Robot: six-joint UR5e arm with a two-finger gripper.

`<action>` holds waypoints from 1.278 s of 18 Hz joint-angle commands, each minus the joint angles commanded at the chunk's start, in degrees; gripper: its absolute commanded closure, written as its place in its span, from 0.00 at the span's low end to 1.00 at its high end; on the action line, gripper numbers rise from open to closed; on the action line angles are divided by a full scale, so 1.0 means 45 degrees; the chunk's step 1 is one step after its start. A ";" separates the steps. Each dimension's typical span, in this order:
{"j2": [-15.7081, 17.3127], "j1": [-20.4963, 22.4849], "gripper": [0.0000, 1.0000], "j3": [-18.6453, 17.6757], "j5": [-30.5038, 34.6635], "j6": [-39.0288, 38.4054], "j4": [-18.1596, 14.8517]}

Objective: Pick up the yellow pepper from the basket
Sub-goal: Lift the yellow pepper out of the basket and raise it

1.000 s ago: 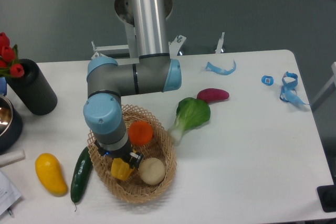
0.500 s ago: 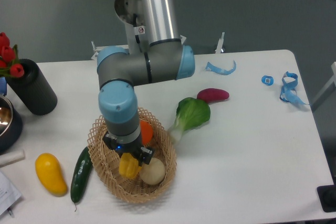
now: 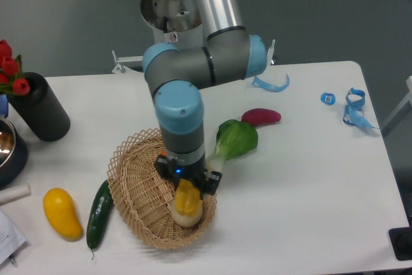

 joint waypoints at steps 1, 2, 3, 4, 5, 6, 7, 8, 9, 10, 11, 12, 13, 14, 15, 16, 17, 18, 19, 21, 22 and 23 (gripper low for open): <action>0.0020 0.0156 0.45 -0.0020 0.0311 0.0039 0.0000; 0.0039 0.0351 0.45 -0.0020 0.0527 0.0059 0.0000; 0.0040 0.0508 0.45 -0.0020 0.0626 0.0137 0.0000; 0.0040 0.0683 0.44 0.0000 0.0646 0.0312 0.0019; 0.0059 0.0878 0.44 -0.0020 0.0646 0.0584 0.0000; 0.0059 0.1054 0.44 0.0000 0.0646 0.0857 -0.0019; 0.0059 0.1191 0.44 0.0019 0.0646 0.1054 -0.0020; 0.0098 0.1386 0.44 0.0019 0.0646 0.1229 0.0000; 0.0214 0.1601 0.44 0.0058 0.0646 0.1386 -0.0019; 0.0293 0.1816 0.44 0.0078 0.0646 0.1542 -0.0020; 0.0313 0.1934 0.44 0.0117 0.0665 0.1814 -0.0020; 0.0313 0.2032 0.44 0.0136 0.0685 0.2127 -0.0039; 0.0332 0.2207 0.44 0.0117 0.0859 0.2420 -0.0058; 0.0352 0.2421 0.44 0.0059 0.1016 0.2693 -0.0059; 0.0391 0.2539 0.44 0.0058 0.1056 0.2909 -0.0059; 0.0411 0.2676 0.44 0.0058 0.1056 0.3008 -0.0078; 0.0449 0.2871 0.44 0.0058 0.1056 0.3086 -0.0078; 0.0469 0.2988 0.44 0.0078 0.1056 0.3203 -0.0078; 0.0469 0.3067 0.44 0.0059 0.1056 0.3301 -0.0097; 0.0528 0.3360 0.44 0.0039 0.1056 0.3573 -0.0175; 0.0528 0.3457 0.44 0.0039 0.1056 0.3730 -0.0195; 0.0528 0.3516 0.44 -0.0019 0.1076 0.3867 -0.0176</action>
